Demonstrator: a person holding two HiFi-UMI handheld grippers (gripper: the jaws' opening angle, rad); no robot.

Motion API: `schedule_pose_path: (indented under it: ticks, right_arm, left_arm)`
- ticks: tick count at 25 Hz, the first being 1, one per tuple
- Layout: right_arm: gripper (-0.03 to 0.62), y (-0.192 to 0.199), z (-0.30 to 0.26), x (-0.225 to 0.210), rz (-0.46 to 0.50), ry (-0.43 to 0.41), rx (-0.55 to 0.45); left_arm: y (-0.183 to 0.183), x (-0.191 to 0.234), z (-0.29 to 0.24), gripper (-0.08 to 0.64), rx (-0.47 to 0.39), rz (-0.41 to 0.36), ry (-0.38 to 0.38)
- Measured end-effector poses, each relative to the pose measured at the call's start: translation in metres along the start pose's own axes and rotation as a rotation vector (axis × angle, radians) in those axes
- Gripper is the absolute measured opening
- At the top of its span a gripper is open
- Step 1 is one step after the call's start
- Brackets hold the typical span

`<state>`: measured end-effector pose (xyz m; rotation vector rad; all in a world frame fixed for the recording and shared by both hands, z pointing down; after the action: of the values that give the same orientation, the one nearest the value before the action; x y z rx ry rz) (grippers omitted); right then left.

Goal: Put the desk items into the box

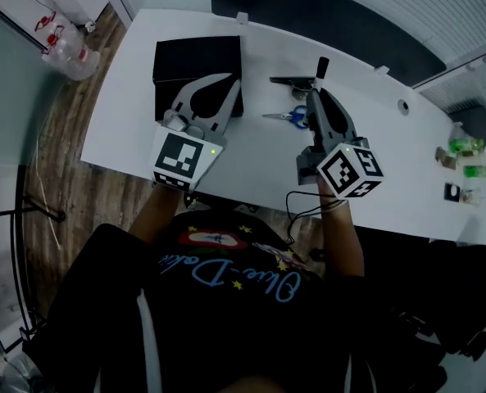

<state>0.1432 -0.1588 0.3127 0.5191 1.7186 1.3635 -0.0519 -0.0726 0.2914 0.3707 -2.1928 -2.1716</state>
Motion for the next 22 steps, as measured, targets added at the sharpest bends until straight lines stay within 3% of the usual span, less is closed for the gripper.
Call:
schedule_pose_path:
  ticks: [22]
  right_arm:
    - [0.072, 0.018, -0.076, 0.067, 0.024, -0.153, 0.073]
  left_arm:
    - [0.011, 0.074, 0.046, 0.006, -0.013, 0.048, -0.139]
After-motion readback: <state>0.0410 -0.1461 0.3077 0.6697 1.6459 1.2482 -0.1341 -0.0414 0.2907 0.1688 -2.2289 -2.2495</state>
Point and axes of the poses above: the fingertips, and each gripper's own axes: z backward along the fingers, x to its left, y out of its underside, the point moved 6 cm from there along z, backward along the fingers, and after that the axes turned 5 degrees about -y, right-handed, at the moved point
